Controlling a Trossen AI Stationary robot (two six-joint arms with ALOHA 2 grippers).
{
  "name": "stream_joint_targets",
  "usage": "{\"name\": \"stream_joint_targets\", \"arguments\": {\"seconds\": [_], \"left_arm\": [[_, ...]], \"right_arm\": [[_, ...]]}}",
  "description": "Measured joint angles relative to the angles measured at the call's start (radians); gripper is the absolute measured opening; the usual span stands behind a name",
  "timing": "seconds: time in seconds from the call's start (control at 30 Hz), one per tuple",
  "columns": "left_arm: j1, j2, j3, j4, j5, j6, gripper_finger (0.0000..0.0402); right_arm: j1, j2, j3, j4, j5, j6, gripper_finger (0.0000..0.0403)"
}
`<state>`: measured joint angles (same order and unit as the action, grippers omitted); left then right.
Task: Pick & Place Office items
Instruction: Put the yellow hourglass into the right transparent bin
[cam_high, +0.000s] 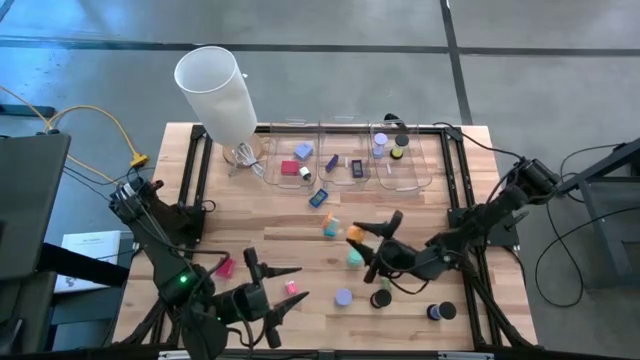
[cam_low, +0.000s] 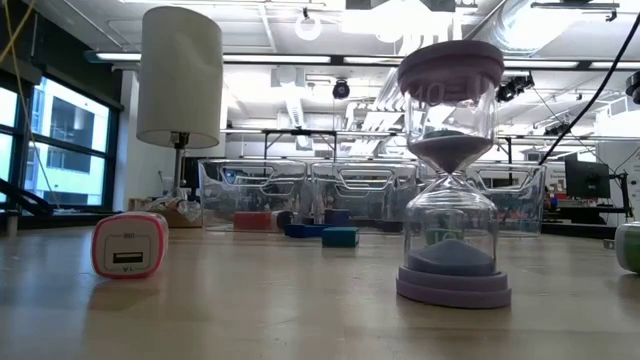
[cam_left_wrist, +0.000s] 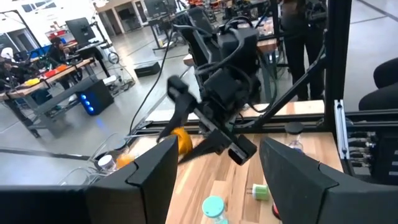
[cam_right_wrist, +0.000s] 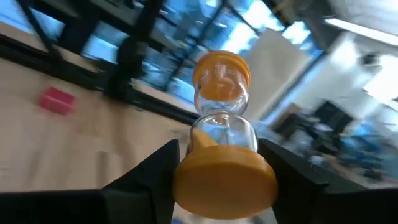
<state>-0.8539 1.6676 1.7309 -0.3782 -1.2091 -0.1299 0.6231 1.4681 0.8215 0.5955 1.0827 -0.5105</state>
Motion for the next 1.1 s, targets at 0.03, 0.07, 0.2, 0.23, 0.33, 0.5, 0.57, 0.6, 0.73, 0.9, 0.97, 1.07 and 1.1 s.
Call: {"name": "stream_joint_targets", "arguments": {"seconds": [0.03,0.07,0.2,0.23,0.33,0.5,0.57,0.6,0.73,0.9,0.97,1.07,1.1], "left_arm": [[0.0,0.0,0.0,-0.002,0.001,-0.002,0.0217],[0.0,0.0,0.0,-0.004,0.001,-0.002,0.0217],[0.0,0.0,0.0,-0.006,0.002,-0.002,0.0217],[0.0,0.0,0.0,-0.007,0.002,-0.002,0.0217],[0.0,0.0,0.0,-0.009,0.002,-0.002,0.0217],[0.0,0.0,0.0,-0.01,0.003,0.002,0.0217],[0.0,0.0,0.0,-0.011,0.003,0.002,0.0217],[0.0,0.0,0.0,-0.011,0.003,0.002,0.0217],[0.0,0.0,0.0,-0.012,0.003,0.002,0.0217],[0.003,0.001,0.0,-0.012,0.003,0.001,0.0217],[0.006,0.001,0.0,-0.012,0.003,0.001,0.0217],[0.008,0.001,0.0,-0.011,0.003,-0.002,0.0217],[0.008,0.001,0.0,-0.011,0.003,-0.005,0.0217]], "right_arm": [[-0.01,0.0,0.0,-0.024,-0.037,0.036,0.0188],[-0.022,0.0,0.0,-0.046,-0.062,0.072,0.0188],[-0.064,-0.009,0.0,-0.171,-0.118,0.208,0.019],[-0.072,-0.019,0.0,-0.226,-0.147,0.258,0.019],[-0.113,-0.053,0.0,-0.377,-0.263,0.437,0.0188],[-0.162,-0.14,0.011,-0.637,-0.34,0.599,0.0191],[-0.187,-0.187,0.039,-0.806,-0.37,0.7,0.0191],[-0.2,-0.208,0.058,-0.891,-0.383,0.757,0.0191],[-0.263,-0.283,0.128,-1.164,-0.445,0.882,0.0187],[-0.392,-0.348,0.213,-1.374,-0.564,0.935,0.0195],[-0.458,-0.368,0.25,-1.455,-0.597,0.938,0.0192],[-0.571,-0.376,0.298,-1.567,-0.648,0.954,0.0186],[-0.615,-0.377,0.312,-1.588,-0.675,0.955,0.0186]]}}
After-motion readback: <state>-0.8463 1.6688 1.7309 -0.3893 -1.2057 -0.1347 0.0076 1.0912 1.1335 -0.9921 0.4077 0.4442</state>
